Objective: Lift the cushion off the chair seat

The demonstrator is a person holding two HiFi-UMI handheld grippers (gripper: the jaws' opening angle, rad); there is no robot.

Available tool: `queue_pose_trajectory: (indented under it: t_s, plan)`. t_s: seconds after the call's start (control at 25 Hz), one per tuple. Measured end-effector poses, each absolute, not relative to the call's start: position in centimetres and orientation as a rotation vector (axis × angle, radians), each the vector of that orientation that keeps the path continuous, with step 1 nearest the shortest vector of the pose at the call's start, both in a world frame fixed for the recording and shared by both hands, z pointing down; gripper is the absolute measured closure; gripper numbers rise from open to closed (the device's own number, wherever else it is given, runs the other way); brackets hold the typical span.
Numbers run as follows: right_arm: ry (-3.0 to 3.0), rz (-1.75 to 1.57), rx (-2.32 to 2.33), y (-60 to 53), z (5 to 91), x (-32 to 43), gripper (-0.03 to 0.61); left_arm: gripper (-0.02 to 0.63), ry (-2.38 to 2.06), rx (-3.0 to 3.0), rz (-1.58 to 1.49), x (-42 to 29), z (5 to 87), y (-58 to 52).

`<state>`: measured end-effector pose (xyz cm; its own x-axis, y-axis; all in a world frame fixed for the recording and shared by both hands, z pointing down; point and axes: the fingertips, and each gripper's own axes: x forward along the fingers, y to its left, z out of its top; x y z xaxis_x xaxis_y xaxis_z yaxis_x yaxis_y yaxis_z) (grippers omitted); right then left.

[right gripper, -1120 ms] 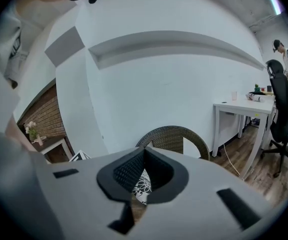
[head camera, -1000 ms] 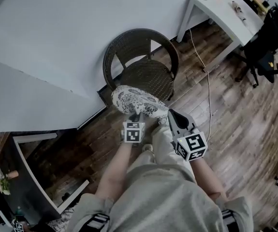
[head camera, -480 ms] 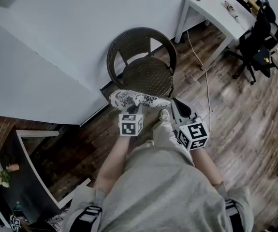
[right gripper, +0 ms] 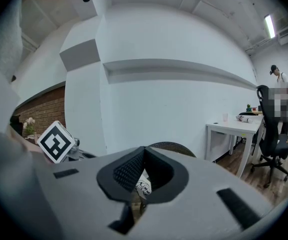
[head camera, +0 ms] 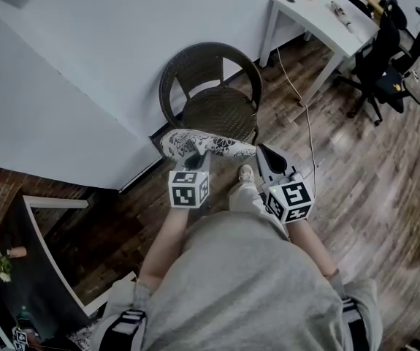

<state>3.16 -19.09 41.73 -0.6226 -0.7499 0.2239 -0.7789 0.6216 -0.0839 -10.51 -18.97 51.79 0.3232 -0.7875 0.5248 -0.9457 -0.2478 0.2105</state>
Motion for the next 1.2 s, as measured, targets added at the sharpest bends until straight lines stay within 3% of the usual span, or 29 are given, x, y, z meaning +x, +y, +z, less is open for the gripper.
queue_pose_trajectory:
  t_s: [0.64, 1.2]
  plan:
    - [-2.683, 0.262, 1.319, -18.8, 41.3, 4.6, 0.577, 0.577, -1.565, 2.189, 0.269, -10.7, 45.1, -18.3]
    - [-2.618, 0.261, 1.339, -19.6, 42.7, 5.0, 0.578, 0.577, -1.587, 2.169, 0.27, -11.3, 45.5, -19.4]
